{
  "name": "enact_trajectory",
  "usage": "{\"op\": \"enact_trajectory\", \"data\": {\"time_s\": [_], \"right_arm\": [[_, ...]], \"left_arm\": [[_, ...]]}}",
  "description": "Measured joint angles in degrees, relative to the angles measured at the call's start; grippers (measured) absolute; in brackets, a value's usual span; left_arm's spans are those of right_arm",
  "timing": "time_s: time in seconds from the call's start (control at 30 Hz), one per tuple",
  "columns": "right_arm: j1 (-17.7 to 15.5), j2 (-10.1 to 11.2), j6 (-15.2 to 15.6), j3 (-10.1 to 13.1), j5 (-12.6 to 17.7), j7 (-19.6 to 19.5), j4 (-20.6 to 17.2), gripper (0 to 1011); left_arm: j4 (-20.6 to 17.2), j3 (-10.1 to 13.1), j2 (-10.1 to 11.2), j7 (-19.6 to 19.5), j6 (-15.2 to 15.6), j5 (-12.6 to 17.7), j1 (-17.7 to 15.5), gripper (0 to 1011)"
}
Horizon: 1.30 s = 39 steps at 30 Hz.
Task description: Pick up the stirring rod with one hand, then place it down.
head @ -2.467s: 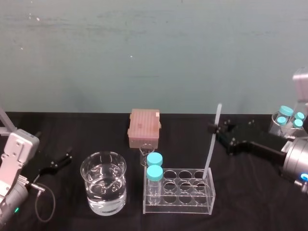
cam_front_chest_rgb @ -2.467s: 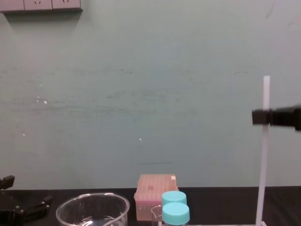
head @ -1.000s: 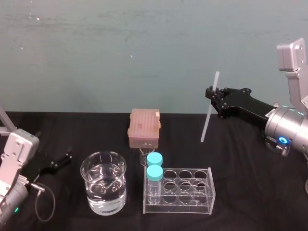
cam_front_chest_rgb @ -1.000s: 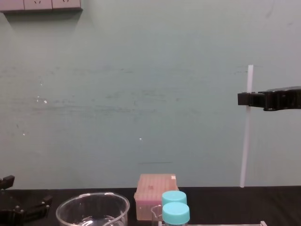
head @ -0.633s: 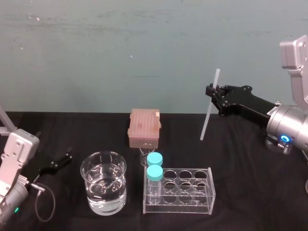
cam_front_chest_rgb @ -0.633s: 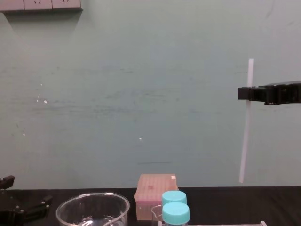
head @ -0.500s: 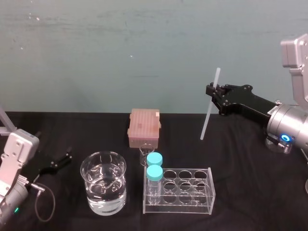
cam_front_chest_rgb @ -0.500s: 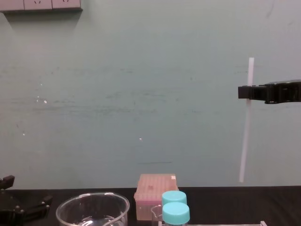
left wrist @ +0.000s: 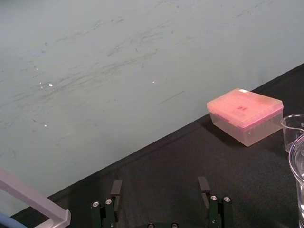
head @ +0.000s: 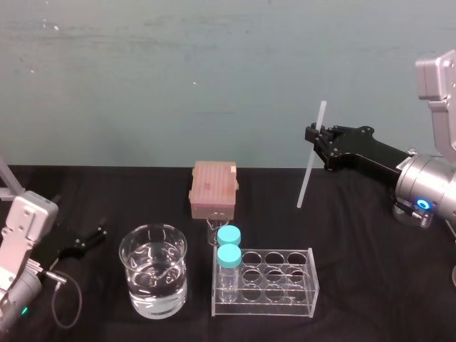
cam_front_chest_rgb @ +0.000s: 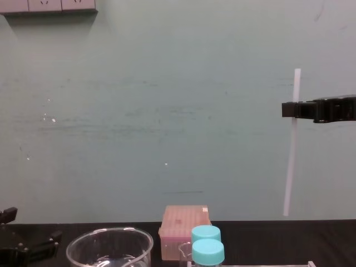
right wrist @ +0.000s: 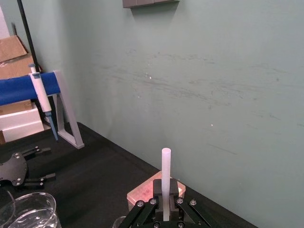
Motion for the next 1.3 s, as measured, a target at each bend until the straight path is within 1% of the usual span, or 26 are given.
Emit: {"op": "enact_trajectory", "data": {"time_s": [1.3], "right_arm": [[0.0,0.01,-0.17,-0.06,-0.01,0.0,0.01,72]], "left_arm": [[0.0,0.0,0.0,0.0,0.0,0.0,0.0,1005]]}}
